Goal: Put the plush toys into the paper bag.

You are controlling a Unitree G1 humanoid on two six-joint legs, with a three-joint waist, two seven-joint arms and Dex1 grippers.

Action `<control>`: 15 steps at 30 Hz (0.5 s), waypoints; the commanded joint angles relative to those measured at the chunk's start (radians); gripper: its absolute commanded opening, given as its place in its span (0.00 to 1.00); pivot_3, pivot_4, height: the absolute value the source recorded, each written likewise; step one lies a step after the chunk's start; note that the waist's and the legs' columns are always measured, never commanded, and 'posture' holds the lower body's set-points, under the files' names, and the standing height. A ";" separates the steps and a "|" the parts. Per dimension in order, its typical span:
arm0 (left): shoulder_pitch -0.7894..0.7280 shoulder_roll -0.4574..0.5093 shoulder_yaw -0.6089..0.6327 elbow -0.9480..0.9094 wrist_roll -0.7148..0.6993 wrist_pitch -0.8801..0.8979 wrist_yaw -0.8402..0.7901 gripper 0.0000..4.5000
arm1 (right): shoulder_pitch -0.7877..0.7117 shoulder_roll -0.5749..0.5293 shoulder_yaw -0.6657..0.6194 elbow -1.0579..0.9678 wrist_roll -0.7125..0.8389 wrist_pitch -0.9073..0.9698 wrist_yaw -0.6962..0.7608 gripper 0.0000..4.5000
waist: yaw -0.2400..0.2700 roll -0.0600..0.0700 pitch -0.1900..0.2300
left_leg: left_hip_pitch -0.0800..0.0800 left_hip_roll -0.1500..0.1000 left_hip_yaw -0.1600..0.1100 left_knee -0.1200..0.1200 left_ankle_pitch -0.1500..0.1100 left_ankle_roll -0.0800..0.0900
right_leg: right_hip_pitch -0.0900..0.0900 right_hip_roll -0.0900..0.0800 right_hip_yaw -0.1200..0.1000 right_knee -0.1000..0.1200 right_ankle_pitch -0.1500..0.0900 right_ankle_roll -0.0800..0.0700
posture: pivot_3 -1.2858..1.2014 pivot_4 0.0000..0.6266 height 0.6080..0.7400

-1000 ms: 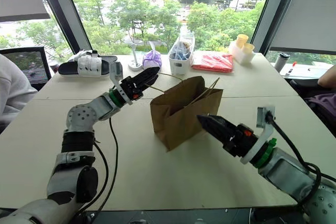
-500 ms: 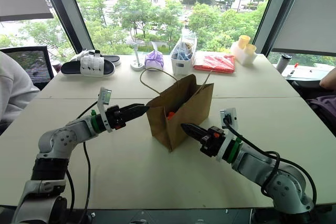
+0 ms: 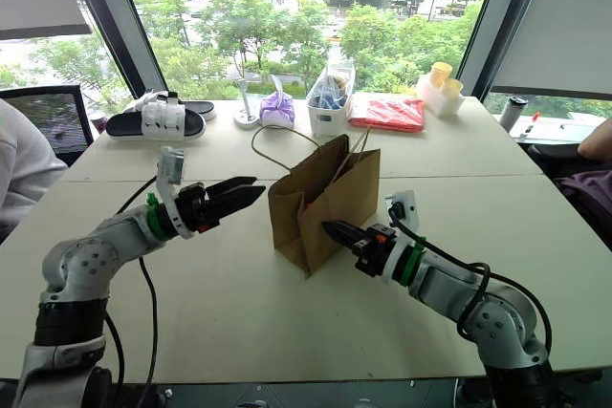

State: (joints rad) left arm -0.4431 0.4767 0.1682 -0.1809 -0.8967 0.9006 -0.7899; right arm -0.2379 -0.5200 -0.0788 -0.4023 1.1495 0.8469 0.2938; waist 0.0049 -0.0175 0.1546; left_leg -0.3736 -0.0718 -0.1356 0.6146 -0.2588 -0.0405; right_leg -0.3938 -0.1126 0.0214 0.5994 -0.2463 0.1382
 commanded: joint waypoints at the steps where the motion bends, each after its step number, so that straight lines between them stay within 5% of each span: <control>1: 0.016 0.012 -0.061 -0.065 0.057 -0.058 -0.021 0.99 | -0.033 0.022 -0.001 0.001 -0.010 0.003 0.011 0.01 | 0.001 0.000 0.000 | 0.000 0.000 0.000 0.000 0.000 0.000 | 0.000 0.000 0.000 0.000 0.000 0.000 | 0.52 0.24 1.00; 15: -0.025 -0.058 -0.321 -0.089 0.325 -0.245 -0.002 0.99 | -0.128 0.076 0.040 0.069 -0.080 0.040 0.072 0.01 | 0.003 0.000 0.000 | 0.000 0.000 0.002 0.000 0.000 0.000 | 0.000 0.000 0.000 0.000 0.000 0.000 | 0.52 0.24 1.00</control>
State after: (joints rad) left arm -0.4490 0.4201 -0.1333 -0.2457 -0.6074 0.6847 -0.7978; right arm -0.3411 -0.4526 -0.0343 -0.3206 1.0758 0.8887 0.3523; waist 0.0076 -0.0175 0.1547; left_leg -0.3738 -0.0719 -0.1333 0.6144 -0.2588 -0.0405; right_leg -0.3937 -0.1125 0.0210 0.5990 -0.2462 0.1378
